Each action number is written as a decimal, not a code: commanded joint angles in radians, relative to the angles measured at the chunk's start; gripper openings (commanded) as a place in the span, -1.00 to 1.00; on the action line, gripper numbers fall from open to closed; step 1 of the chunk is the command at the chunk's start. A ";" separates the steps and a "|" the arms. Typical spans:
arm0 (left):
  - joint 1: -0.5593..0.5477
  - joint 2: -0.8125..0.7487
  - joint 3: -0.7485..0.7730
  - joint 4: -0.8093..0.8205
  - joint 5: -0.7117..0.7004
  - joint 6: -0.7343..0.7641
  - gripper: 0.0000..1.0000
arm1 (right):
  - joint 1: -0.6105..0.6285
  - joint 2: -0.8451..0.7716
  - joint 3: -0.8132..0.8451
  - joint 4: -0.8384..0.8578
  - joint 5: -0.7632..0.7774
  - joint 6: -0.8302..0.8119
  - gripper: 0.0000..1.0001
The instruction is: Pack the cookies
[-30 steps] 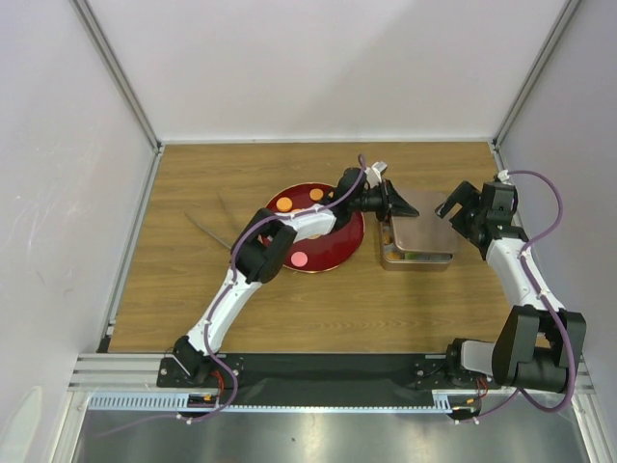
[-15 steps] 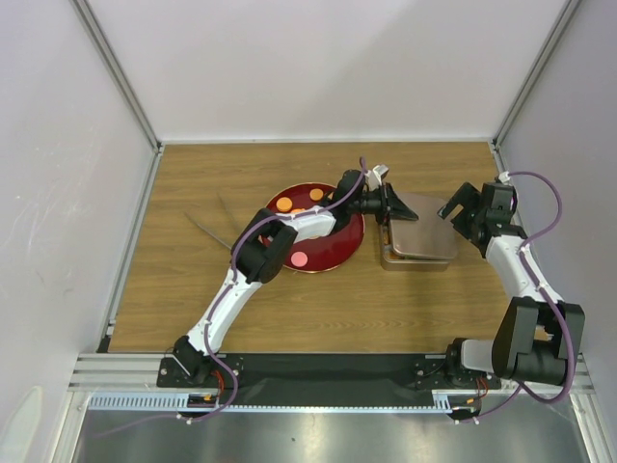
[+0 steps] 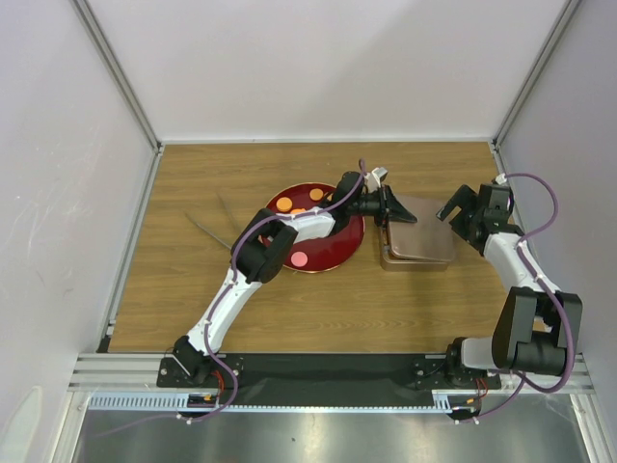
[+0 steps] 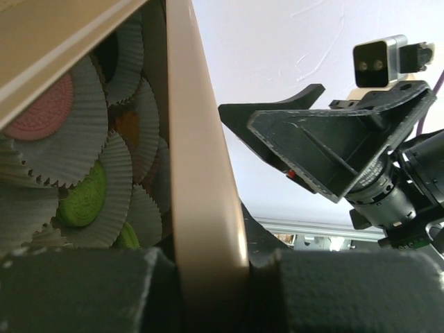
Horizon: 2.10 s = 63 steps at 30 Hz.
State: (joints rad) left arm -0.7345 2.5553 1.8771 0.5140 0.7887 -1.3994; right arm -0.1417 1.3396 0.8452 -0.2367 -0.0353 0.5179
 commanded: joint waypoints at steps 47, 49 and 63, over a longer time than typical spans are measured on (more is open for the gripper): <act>0.078 -0.118 -0.188 0.109 0.015 0.004 -0.12 | -0.006 0.112 -0.035 0.097 -0.012 -0.041 0.89; 0.083 -0.127 -0.197 0.109 0.015 0.010 -0.12 | -0.006 0.112 -0.037 0.097 -0.012 -0.041 0.89; 0.115 -0.176 -0.295 0.106 0.015 0.046 -0.13 | -0.002 0.116 -0.046 0.102 -0.017 -0.030 0.89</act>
State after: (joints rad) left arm -0.6346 2.4435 1.6009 0.6048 0.7933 -1.4025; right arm -0.1417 1.4483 0.8062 -0.1570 -0.0536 0.4961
